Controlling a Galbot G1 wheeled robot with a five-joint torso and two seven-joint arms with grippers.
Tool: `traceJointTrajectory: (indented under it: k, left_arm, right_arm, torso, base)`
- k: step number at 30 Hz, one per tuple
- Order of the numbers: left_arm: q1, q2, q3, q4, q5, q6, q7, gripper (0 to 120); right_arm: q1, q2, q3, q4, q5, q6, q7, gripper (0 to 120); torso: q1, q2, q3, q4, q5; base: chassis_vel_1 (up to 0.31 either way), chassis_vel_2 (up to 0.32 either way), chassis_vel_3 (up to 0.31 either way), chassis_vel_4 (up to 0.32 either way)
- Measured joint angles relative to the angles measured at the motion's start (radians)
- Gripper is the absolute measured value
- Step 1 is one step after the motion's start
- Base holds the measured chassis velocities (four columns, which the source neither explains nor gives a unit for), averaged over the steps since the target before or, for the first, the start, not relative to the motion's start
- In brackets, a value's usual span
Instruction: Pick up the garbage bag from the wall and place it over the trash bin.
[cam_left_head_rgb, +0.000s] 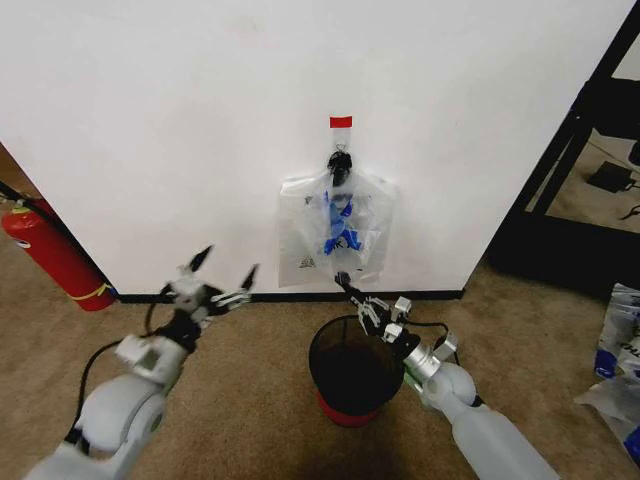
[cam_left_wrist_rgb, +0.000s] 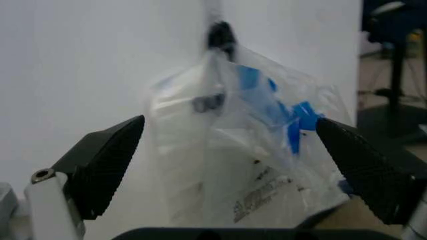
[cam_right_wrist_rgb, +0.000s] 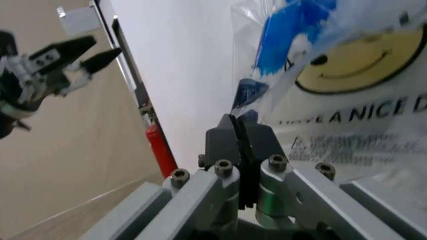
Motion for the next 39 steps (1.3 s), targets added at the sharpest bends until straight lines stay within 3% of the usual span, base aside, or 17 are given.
traceJointTrajectory:
  k: [4, 5, 9, 13, 14, 17, 18, 24, 29, 36, 39]
  left_arm:
    - [-0.208, 0.083, 0.215, 0.021, -0.022, 0.026, -0.033, 100]
    - [-0.208, 0.083, 0.215, 0.021, -0.022, 0.026, -0.033, 100]
    - [-0.432, 0.137, 0.43, 0.029, -0.084, 0.097, -0.086, 100]
    - [-0.697, 0.103, 0.714, 0.098, -0.12, 0.134, -0.149, 100]
    - [-0.697, 0.103, 0.714, 0.098, -0.12, 0.134, -0.149, 100]
    - [-0.841, 0.063, 0.849, 0.157, -0.12, 0.15, -0.182, 100]
    - [-0.885, 0.047, 0.89, 0.183, -0.117, 0.156, -0.192, 100]
    - [-0.991, 0.002, 0.974, 0.233, -0.099, 0.198, -0.22, 97]
    - [-1.072, 0.0, 1.051, 0.244, -0.086, 0.258, -0.235, 92]
    - [-1.178, -0.016, 1.183, 0.257, -0.075, 0.37, -0.32, 61]
    - [-1.193, -0.022, 1.201, 0.257, -0.074, 0.413, -0.348, 55]
  right_arm:
    - [-0.023, 0.027, 0.027, 0.006, -0.021, 0.002, -0.007, 0]
    - [-0.023, 0.027, 0.027, 0.006, -0.021, 0.002, -0.007, 0]
    - [-0.026, 0.042, 0.042, 0.005, -0.027, 0.003, -0.012, 0]
    - [-0.027, 0.046, 0.065, 0.0, -0.026, 0.004, -0.02, 0]
    - [-0.027, 0.046, 0.065, 0.0, -0.026, 0.004, -0.02, 0]
    - [-0.019, 0.044, 0.066, -0.008, -0.022, 0.005, -0.023, 0]
    - [-0.014, 0.044, 0.065, -0.01, -0.021, 0.005, -0.023, 0]
    - [0.003, 0.045, 0.06, -0.017, -0.013, 0.003, -0.022, 0]
    - [0.011, 0.045, 0.059, -0.023, -0.009, 0.003, -0.019, 0]
    - [0.01, 0.041, 0.054, -0.005, -0.008, 0.008, -0.02, 0]
    - [0.011, 0.043, 0.053, -0.002, -0.009, 0.009, -0.02, 0]
  torso:
    - [0.0, 0.0, 0.0, -0.0003, 0.0]
    - [0.0, 0.0, 0.0, -0.0003, 0.0]
    - [0.0, 0.0, 0.0, 0.0004, 0.0002]
    - [0.0, 0.0, 0.0, -0.0005, -0.0004]
    - [0.0, 0.0, 0.0, -0.0005, -0.0004]
    - [0.0, 0.0, 0.0, -0.0008, 0.0014]
    - [0.0, 0.0, 0.0, -0.0004, 0.0002]
    - [0.0, 0.0, 0.0, -0.0001, 0.0002]
    - [0.0, 0.0, 0.0, 0.0, 0.0002]
    - [0.0, 0.0, 0.0, -0.0001, 0.0003]
    - [0.0, 0.0, 0.0, -0.0001, 0.0003]
  base:
    - [0.0, 0.0, 0.0, 0.0]
    - [0.0, 0.0, 0.0, 0.0]
    - [0.0, 0.0, 0.0, 0.0]
    - [0.0, 0.0, 0.0, 0.0]
    - [0.0, 0.0, 0.0, 0.0]
    - [0.0, 0.0, 0.0, 0.0]
    - [0.0, 0.0, 0.0, 0.0]
    - [0.0, 0.0, 0.0, 0.0]
    - [0.0, 0.0, 0.0, 0.0]
    - [0.0, 0.0, 0.0, 0.0]
    - [0.0, 0.0, 0.0, 0.0]
